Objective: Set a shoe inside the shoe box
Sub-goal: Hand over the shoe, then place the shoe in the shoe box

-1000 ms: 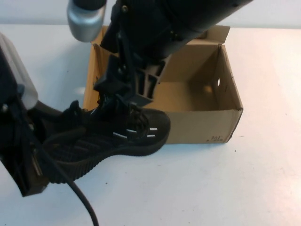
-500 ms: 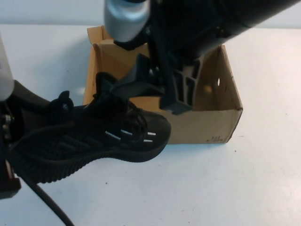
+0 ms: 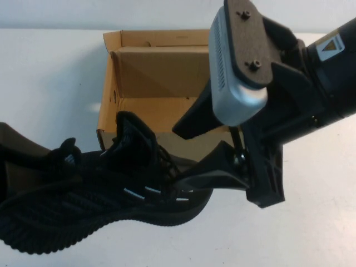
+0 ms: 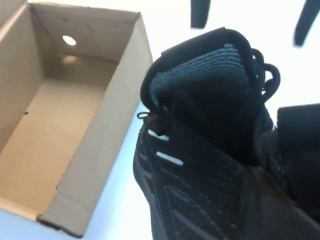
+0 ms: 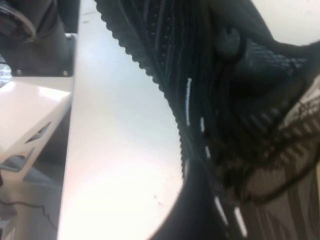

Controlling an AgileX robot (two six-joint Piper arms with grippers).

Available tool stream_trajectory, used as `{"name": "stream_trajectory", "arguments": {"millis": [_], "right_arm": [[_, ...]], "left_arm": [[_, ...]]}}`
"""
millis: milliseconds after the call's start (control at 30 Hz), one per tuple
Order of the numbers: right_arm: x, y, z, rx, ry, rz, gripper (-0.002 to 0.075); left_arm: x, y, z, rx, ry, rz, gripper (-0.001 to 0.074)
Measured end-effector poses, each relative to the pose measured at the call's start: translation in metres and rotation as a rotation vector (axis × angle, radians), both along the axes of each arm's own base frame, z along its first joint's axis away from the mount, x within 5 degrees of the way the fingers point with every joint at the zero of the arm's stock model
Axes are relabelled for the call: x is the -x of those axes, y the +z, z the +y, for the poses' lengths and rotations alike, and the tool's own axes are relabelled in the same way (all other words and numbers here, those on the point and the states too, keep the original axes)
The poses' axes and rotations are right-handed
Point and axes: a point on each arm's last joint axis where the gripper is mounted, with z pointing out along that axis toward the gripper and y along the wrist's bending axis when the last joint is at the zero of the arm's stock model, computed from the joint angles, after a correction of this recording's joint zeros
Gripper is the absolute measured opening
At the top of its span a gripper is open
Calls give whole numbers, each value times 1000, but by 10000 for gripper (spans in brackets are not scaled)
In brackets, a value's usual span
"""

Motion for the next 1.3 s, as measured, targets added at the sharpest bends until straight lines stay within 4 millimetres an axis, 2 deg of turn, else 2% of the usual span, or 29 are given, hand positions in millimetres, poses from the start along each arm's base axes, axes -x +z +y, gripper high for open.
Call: {"name": "stream_trajectory", "arguments": {"millis": [133, 333, 667, 833, 900, 1000, 1100, 1167, 1300], "right_arm": [[-6, -6, 5, -54, -17, -38, 493], [-15, -18, 15, -63, -8, 10, 553], [-28, -37, 31, -69, 45, 69, 561], [-26, -40, 34, -79, 81, 129, 545], [-24, -40, 34, -80, 92, 142, 513], [-23, -40, 34, -76, 99, 149, 400], [-24, -40, 33, -75, 98, 150, 188], [-24, -40, 33, -75, 103, 148, 88], [-23, -40, 33, -74, 109, 142, 38]], "left_arm": [[1, 1, -1, 14, -10, 10, 37], [2, 0, -1, 22, -1, 35, 36], [3, -1, -1, 18, -3, 55, 36], [3, 0, -1, 20, -1, 52, 36], [3, 0, -1, 25, 2, 48, 36], [2, 0, -2, 32, 2, 47, 36], [3, 1, -2, 34, 4, 46, 36], [2, 1, -2, 41, 15, 54, 36], [2, 1, -2, 53, 33, 72, 49]]}}
